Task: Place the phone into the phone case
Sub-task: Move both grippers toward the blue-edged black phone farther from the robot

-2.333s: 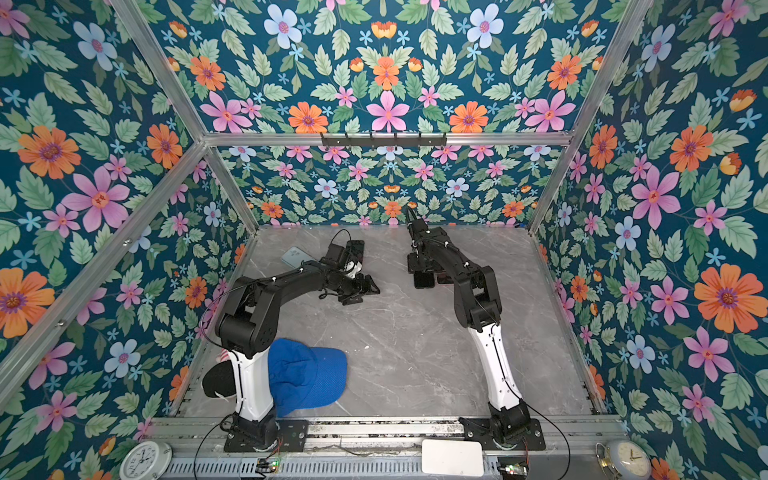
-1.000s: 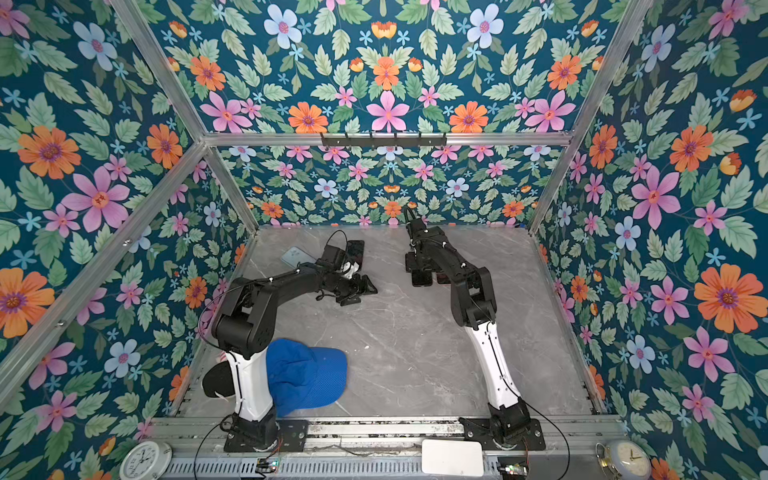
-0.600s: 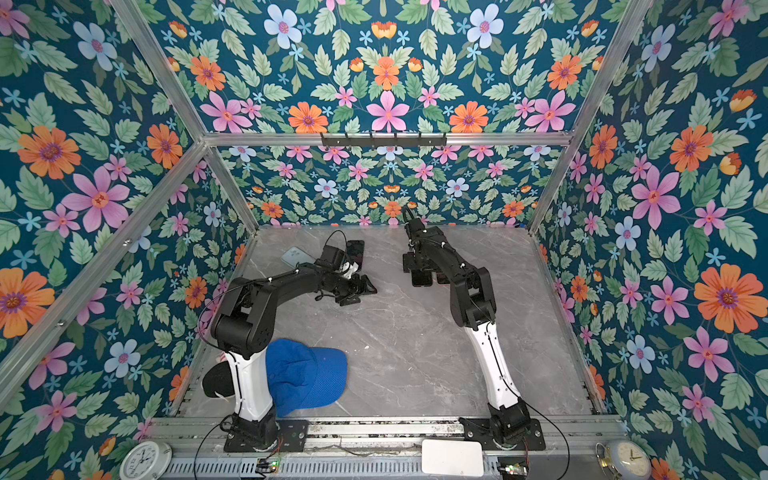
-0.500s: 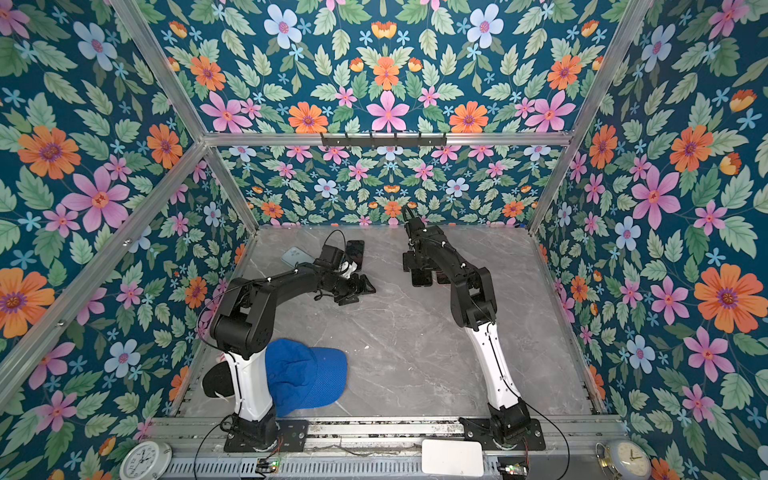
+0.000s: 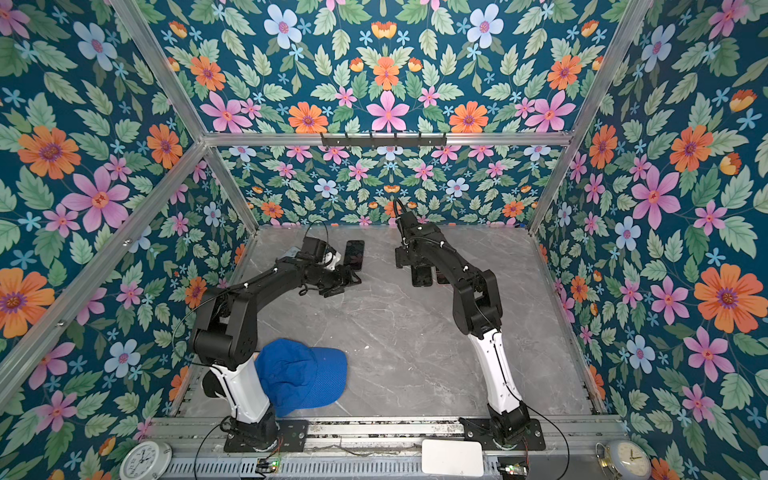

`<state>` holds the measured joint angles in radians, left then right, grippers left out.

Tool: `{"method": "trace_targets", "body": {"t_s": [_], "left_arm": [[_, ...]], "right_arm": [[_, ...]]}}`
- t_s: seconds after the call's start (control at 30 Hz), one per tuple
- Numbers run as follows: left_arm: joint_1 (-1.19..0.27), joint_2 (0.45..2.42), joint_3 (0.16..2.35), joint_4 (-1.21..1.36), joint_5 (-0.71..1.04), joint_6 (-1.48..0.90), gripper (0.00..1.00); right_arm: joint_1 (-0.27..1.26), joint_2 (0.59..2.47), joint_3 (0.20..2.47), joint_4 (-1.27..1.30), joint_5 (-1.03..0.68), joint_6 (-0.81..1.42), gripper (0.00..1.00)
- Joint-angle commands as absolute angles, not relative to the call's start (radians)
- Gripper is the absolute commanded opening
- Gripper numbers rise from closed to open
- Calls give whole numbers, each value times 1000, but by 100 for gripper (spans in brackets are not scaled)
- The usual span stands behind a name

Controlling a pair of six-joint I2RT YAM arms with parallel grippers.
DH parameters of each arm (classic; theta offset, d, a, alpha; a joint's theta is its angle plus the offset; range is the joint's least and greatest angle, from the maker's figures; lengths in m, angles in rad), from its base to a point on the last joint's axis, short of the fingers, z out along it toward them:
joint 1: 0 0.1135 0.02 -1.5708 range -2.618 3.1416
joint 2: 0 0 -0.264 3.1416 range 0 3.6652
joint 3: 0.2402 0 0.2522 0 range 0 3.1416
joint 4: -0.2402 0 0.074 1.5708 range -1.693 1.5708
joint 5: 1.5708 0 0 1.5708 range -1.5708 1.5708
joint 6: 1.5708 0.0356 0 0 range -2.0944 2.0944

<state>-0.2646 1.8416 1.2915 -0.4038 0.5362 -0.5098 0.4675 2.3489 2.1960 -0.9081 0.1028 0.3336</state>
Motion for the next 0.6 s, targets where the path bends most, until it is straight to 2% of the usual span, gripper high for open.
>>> {"method": "trace_targets", "body": {"t_s": [0.0, 0.17, 0.33, 0.57], "left_arm": [[-211, 1812, 1274, -468, 452, -482, 78], [-158, 1838, 1320, -415, 461, -502, 74], [-158, 1969, 1465, -371, 511, -550, 73], [-148, 2150, 1674, -356, 491, -604, 66]], "right_arm": [[492, 2347, 2193, -871, 40, 379, 83], [532, 2368, 2206, -801, -51, 406, 82], [535, 2420, 2259, -745, -120, 449, 80], [533, 2489, 2334, -694, -131, 468, 78]]}}
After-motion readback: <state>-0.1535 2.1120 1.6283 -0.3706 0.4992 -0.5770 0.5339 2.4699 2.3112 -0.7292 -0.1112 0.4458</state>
